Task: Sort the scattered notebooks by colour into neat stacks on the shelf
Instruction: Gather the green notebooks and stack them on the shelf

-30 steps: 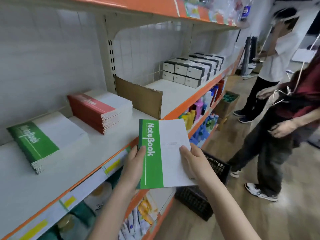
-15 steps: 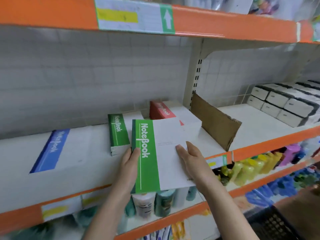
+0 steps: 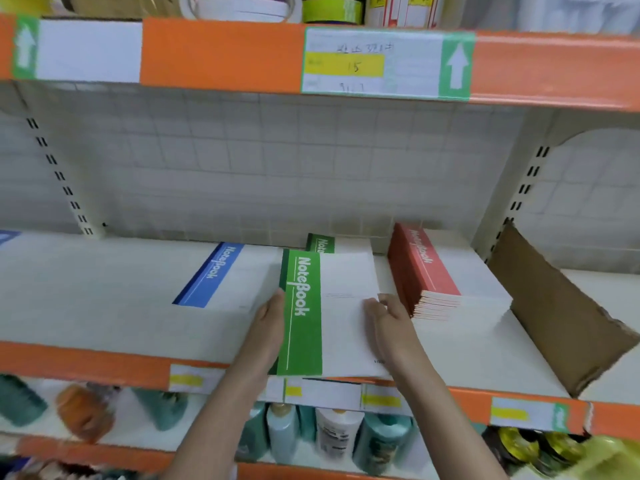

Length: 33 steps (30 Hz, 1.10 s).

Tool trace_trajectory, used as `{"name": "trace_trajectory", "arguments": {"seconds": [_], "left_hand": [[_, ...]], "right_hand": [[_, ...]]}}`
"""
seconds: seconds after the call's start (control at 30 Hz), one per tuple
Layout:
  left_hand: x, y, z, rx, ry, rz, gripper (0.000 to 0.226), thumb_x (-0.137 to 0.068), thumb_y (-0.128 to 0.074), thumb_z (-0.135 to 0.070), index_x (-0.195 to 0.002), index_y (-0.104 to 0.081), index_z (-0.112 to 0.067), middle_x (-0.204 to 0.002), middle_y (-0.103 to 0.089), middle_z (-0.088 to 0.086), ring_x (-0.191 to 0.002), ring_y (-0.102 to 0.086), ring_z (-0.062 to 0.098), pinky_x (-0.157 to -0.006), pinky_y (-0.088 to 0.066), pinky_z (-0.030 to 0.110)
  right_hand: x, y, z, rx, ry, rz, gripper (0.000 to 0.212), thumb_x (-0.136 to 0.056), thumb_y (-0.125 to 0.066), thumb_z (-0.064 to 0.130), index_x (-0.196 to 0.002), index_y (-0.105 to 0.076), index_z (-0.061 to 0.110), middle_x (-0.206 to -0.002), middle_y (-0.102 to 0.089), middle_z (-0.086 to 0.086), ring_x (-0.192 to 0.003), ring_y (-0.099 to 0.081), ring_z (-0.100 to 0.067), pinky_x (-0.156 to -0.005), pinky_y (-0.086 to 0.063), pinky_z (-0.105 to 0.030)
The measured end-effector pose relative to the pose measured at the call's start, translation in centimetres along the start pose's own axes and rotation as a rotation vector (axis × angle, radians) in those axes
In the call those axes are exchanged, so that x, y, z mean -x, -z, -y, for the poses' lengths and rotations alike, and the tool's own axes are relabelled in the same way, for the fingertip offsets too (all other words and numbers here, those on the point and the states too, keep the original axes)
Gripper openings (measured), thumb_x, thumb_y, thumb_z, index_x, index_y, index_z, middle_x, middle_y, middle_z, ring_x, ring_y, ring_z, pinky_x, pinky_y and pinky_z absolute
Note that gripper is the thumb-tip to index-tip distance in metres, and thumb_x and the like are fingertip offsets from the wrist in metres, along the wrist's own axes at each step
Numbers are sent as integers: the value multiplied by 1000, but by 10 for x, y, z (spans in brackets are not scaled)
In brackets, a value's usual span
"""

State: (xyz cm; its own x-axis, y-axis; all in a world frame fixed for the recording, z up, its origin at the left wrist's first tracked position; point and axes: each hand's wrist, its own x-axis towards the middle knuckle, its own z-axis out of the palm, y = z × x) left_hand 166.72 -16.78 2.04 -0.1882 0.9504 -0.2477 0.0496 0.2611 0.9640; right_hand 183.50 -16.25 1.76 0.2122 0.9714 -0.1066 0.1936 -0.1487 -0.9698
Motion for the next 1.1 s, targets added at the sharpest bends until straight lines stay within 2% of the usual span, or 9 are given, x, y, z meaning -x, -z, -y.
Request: {"name": "trace_trajectory", "arguments": {"seconds": [0.03, 0.1, 0.2, 0.33, 0.47, 0.6, 0.67, 0.93, 1.1], "left_hand": [[-4, -3, -5, -43, -29, -11, 38, -101, -29, -44, -113, -56, -20, -115, -61, -2, -103, -60, 17, -98, -46, 38], [-16, -8, -16, -119, -121, -58, 30, -102, -33, -27, -105, -61, -16, -103, -68, 3, -93, -65, 22, -88, -52, 39], [-41, -16, -31, -245, -214, -97, 31, -98, -37, -14, -97, -68, -17, -87, -71, 8, -79, -68, 24, -68, -53, 32], [-76, -30, -44, -419, -272, -121, 25, -95, -41, -13, -82, -63, -14, -84, -69, 13, -77, -65, 28, -70, -53, 35], [-101, -41, -51, -540, -308, -144, 26, -95, -42, -13, -83, -65, -15, -77, -65, 7, -62, -56, 15, -56, -42, 23], [-116, -42, -51, -580, -304, -139, 29, -94, -42, -11, -79, -66, -5, -74, -64, 11, -69, -59, 26, -60, -43, 29], [-119, -42, -48, -592, -307, -138, 30, -94, -42, -11, -81, -67, -3, -78, -66, 13, -73, -61, 28, -62, -47, 31], [-125, -42, -36, -594, -368, -164, 29, -93, -42, -6, -93, -71, -4, -93, -67, 13, -69, -64, 25, -61, -50, 31], [-129, -42, -29, -549, -337, -121, 30, -95, -41, -7, -91, -71, -10, -75, -67, -1, -58, -60, 9, -54, -47, 23]], "right_hand": [[-6, 1, 2, 8, 8, -14, 11, -96, -41, 17, -92, -51, 16, -73, -48, 3, -61, -46, -13, -50, -32, -23], [-19, 2, 8, 39, 22, -20, 18, -93, -38, 9, -85, -52, 15, -74, -51, 0, -63, -47, -17, -52, -34, -24], [-42, 4, 17, 134, 32, -29, 23, -90, -35, 4, -97, -57, 4, -88, -57, -9, -74, -52, -23, -65, -41, -29], [-72, 5, 26, 229, 31, -61, 26, -88, -35, 4, -103, -55, -3, -96, -57, -15, -82, -53, -29, -71, -43, -33], [-96, 2, 29, 307, 11, -59, 24, -88, -37, 3, -100, -56, -6, -102, -55, -19, -85, -54, -31, -73, -45, -34], [-110, -4, 27, 440, -9, -37, 35, -92, -36, 5, -121, -48, -8, -126, -45, -24, -108, -50, -36, -92, -40, -34], [-112, -5, 25, 472, 8, -30, 39, -92, -36, 4, -128, -43, -9, -132, -39, -25, -103, -45, -32, -89, -35, -28], [-115, -12, 15, 585, 46, -40, 34, -93, -39, 9, -123, -42, -5, -126, -36, -20, -88, -37, -23, -82, -31, -27], [-117, -12, 8, 628, 40, -42, 36, -94, -41, 16, -123, -47, -4, -127, -35, -21, -111, -43, -37, -96, -34, -35]]}}
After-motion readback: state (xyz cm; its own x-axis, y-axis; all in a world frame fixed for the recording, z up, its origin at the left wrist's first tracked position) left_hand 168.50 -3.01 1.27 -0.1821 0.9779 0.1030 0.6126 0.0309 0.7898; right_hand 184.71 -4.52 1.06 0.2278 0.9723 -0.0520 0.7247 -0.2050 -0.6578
